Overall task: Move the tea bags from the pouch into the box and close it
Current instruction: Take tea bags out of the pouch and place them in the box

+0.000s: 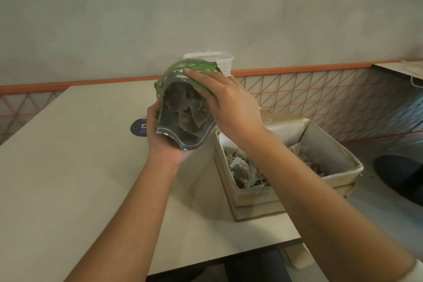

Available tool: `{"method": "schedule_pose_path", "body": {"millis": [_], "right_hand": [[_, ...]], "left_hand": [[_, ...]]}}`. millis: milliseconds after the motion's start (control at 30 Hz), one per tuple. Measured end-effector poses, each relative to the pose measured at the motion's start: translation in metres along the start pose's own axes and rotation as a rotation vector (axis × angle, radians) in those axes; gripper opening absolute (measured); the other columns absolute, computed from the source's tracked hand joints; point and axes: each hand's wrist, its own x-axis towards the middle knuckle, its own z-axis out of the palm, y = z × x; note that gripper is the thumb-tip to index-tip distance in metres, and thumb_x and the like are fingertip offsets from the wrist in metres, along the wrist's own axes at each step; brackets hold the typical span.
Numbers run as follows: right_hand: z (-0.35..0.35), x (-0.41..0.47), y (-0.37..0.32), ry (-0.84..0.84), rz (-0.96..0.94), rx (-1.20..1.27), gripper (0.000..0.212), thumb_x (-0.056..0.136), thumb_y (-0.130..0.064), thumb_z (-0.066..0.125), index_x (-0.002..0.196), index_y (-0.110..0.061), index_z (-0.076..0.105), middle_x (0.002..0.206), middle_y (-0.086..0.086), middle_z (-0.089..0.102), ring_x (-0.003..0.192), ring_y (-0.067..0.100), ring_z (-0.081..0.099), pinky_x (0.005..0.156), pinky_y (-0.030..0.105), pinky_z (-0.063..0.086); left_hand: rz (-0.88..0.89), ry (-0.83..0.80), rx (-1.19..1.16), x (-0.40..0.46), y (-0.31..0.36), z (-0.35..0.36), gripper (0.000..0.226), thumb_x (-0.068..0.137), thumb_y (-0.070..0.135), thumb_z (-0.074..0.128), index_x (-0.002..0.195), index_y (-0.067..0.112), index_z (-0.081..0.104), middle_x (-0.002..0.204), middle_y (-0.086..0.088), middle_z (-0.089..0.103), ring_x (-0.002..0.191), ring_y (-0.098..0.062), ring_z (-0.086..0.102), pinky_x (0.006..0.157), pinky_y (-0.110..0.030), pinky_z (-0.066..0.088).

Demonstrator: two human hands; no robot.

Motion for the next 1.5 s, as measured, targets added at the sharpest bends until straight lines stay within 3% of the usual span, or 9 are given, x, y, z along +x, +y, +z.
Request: {"method": "schedule_pose_path", "body": {"millis": [167, 367, 467, 700, 867, 1033, 1167, 1333, 1500], "right_hand": [[0.008, 0.000, 0.008, -0.029, 0.015, 0.049, 0.037, 0.101, -0.038, 0.042, 0.138, -0.042, 0.048, 0.131, -0.013, 0.056, 0.117, 0.015, 0.052, 0.079, 0.039, 0.055], [-0.004, -0.017, 0.000, -0.006, -0.030, 0.234, 0.021, 0.089, -0.025, 0.061, 0.108, -0.018, 0.053, 0.136, -0.005, 0.044, 0.097, 0.011, 0.056, 0.064, 0.033, 0.054], [-0.003, -0.025, -0.001, -0.013, -0.074, 0.055, 0.017, 0.083, -0.036, 0.068, 0.085, -0.020, 0.062, 0.139, -0.003, 0.046, 0.111, 0.016, 0.052, 0.069, 0.033, 0.054], [0.010, -0.032, -0.012, -0.108, 0.025, -0.343, 0.033, 0.076, -0.054, 0.069, 0.090, -0.025, 0.075, 0.149, 0.003, 0.035, 0.125, 0.029, 0.039, 0.096, 0.042, 0.043], [0.007, -0.040, -0.007, -0.021, 0.082, -0.114, 0.016, 0.077, -0.034, 0.074, 0.083, -0.020, 0.070, 0.137, 0.004, 0.048, 0.119, 0.028, 0.041, 0.086, 0.038, 0.048], [-0.020, -0.043, 0.001, 0.089, 0.280, 0.284, 0.013, 0.083, -0.032, 0.072, 0.087, -0.022, 0.065, 0.131, -0.007, 0.049, 0.121, 0.013, 0.040, 0.093, 0.010, 0.031], [-0.048, -0.050, 0.010, 0.196, 0.444, 0.574, 0.013, 0.085, -0.026, 0.071, 0.086, -0.019, 0.061, 0.107, -0.009, 0.067, 0.101, 0.009, 0.063, 0.089, 0.034, 0.054], [-0.073, -0.064, 0.033, 0.240, 0.563, 0.700, 0.013, 0.084, -0.014, 0.071, 0.084, -0.019, 0.058, 0.088, 0.011, 0.072, 0.086, 0.036, 0.067, 0.080, 0.054, 0.054], [-0.083, -0.077, 0.058, 0.218, 0.635, 0.644, 0.014, 0.084, -0.010, 0.071, 0.089, -0.013, 0.059, 0.090, 0.010, 0.070, 0.084, 0.033, 0.066, 0.076, 0.046, 0.057]], "left_hand": [[-0.045, 0.028, -0.007, 0.002, -0.002, -0.008, 0.056, 0.094, 0.053, 0.043, 0.085, 0.014, 0.083, 0.102, -0.012, 0.076, 0.093, -0.031, 0.071, 0.097, -0.046, 0.050], [-0.035, 0.018, -0.038, 0.001, -0.001, -0.008, 0.055, 0.090, 0.050, 0.044, 0.081, 0.011, 0.082, 0.097, -0.014, 0.076, 0.081, -0.031, 0.075, 0.078, -0.041, 0.060], [-0.042, 0.067, -0.038, 0.002, 0.000, -0.011, 0.057, 0.093, 0.053, 0.042, 0.085, 0.013, 0.082, 0.101, -0.012, 0.075, 0.088, -0.028, 0.073, 0.083, -0.035, 0.057], [-0.055, 0.106, -0.025, -0.001, -0.004, -0.012, 0.057, 0.093, 0.054, 0.043, 0.086, 0.013, 0.082, 0.102, -0.011, 0.075, 0.083, -0.029, 0.074, 0.079, -0.033, 0.056], [-0.084, 0.134, -0.027, -0.005, -0.005, -0.014, 0.050, 0.091, 0.054, 0.048, 0.101, 0.015, 0.078, 0.116, -0.013, 0.073, 0.102, -0.032, 0.067, 0.092, -0.039, 0.050], [-0.087, 0.125, -0.076, -0.005, -0.009, -0.015, 0.043, 0.089, 0.051, 0.055, 0.104, 0.018, 0.077, 0.120, -0.014, 0.071, 0.107, -0.034, 0.068, 0.093, -0.047, 0.054], [-0.111, 0.082, -0.096, -0.002, -0.012, -0.018, 0.049, 0.089, 0.051, 0.053, 0.130, 0.025, 0.066, 0.137, -0.009, 0.063, 0.126, -0.034, 0.058, 0.103, -0.048, 0.047], [-0.127, 0.019, -0.090, -0.004, -0.015, -0.017, 0.043, 0.094, 0.051, 0.046, 0.124, 0.027, 0.064, 0.144, -0.005, 0.056, 0.134, -0.030, 0.052, 0.104, -0.043, 0.046], [-0.107, -0.035, -0.053, -0.004, -0.016, -0.017, 0.044, 0.096, 0.052, 0.039, 0.128, 0.029, 0.059, 0.150, -0.004, 0.049, 0.138, -0.029, 0.047, 0.102, -0.042, 0.047]]}}
